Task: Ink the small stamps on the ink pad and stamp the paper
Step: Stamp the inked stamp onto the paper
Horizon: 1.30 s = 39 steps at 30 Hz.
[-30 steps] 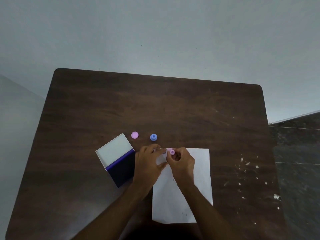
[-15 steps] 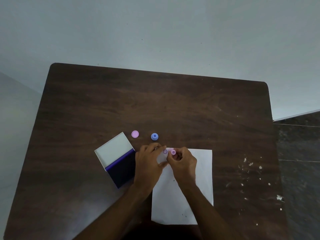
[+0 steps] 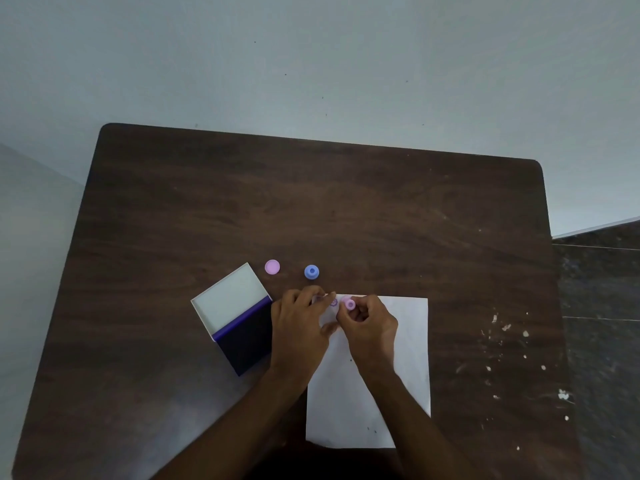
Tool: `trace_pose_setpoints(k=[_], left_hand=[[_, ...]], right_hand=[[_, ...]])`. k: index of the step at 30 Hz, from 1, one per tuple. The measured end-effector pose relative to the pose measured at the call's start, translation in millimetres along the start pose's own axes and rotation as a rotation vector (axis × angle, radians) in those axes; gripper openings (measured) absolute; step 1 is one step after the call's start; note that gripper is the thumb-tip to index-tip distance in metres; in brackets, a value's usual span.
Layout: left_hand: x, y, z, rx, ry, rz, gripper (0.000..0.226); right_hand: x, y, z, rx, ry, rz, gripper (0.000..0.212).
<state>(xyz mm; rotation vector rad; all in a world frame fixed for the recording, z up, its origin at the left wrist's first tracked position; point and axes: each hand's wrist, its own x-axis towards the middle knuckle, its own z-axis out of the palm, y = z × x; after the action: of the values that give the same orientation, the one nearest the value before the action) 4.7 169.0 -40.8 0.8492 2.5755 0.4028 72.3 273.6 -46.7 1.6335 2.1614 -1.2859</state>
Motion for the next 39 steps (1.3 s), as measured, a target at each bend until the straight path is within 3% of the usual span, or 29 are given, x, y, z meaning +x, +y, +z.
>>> trace_pose_setpoints(k=[11,16,24,30,39], left_hand=[[-0.1,0.5,-0.6,0.047,0.004,-0.006,0.052],[-0.5,-0.5,0.9,0.056,-0.004,0.005,0.053],[-1.0,-0.5,1.4,0.033,0.024,0.003,0.054],[0.2,-3.1,1.6,0.045,0.154,0.073,0.056],[-0.3,-4.2,4.8,-0.052,0.199,0.066,0.048]], right_hand=[[1.9,1.0,1.7,-0.006,-0.012,-0.003,0.033],[7.5,3.8,2.7,-0.036,-0.103,0.047,0.038],[6.9,-2.7,-2.4,-0.021,-0.034,-0.044,0.025],[6.7,-5.3,-3.3,-0.005,-0.032,-0.067,0.022],[3.6,-3.7,-2.8,0.029,0.004,-0.123,0.019]])
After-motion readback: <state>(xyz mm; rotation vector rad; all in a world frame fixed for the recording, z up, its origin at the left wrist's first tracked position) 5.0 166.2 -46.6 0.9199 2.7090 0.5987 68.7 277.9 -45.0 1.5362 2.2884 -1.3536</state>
